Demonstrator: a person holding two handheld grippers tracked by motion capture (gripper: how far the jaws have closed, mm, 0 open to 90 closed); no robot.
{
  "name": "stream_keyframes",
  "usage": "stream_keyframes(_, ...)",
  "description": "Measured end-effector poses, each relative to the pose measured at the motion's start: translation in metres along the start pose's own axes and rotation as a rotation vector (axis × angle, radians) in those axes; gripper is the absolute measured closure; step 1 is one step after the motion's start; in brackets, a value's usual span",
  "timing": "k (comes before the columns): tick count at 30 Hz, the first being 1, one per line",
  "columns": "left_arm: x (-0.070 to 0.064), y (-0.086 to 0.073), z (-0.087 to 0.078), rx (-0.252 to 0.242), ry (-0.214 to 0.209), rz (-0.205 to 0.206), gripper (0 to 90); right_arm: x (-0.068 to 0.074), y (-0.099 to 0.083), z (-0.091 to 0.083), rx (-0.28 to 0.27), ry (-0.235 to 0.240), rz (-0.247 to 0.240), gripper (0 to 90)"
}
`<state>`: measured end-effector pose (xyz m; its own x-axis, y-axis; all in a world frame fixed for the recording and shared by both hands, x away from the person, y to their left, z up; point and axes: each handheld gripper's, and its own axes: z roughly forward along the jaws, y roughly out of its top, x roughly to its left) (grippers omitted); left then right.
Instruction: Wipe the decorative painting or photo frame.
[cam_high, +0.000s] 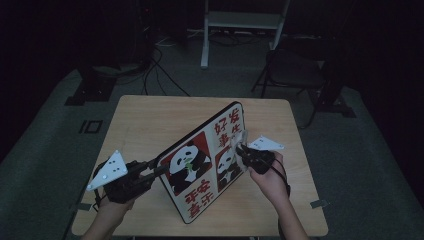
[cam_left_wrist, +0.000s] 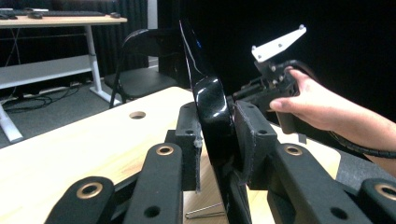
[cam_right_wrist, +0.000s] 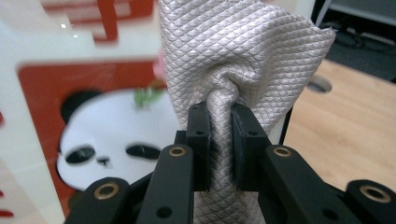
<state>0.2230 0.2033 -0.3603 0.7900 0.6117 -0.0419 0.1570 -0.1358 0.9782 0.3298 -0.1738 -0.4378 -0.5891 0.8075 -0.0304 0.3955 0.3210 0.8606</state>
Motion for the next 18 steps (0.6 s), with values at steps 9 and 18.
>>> stream_keyframes(9,0.000,0.000,0.000,-0.002,-0.005,-0.003,73.5,-0.003,-0.034,0.011,0.091,0.002,0.022,79.2)
stream_keyframes(18,-0.001,0.000,0.000,0.000,-0.007,0.000,73.2,-0.005,-0.060,0.023,0.171,0.004,0.041,79.3)
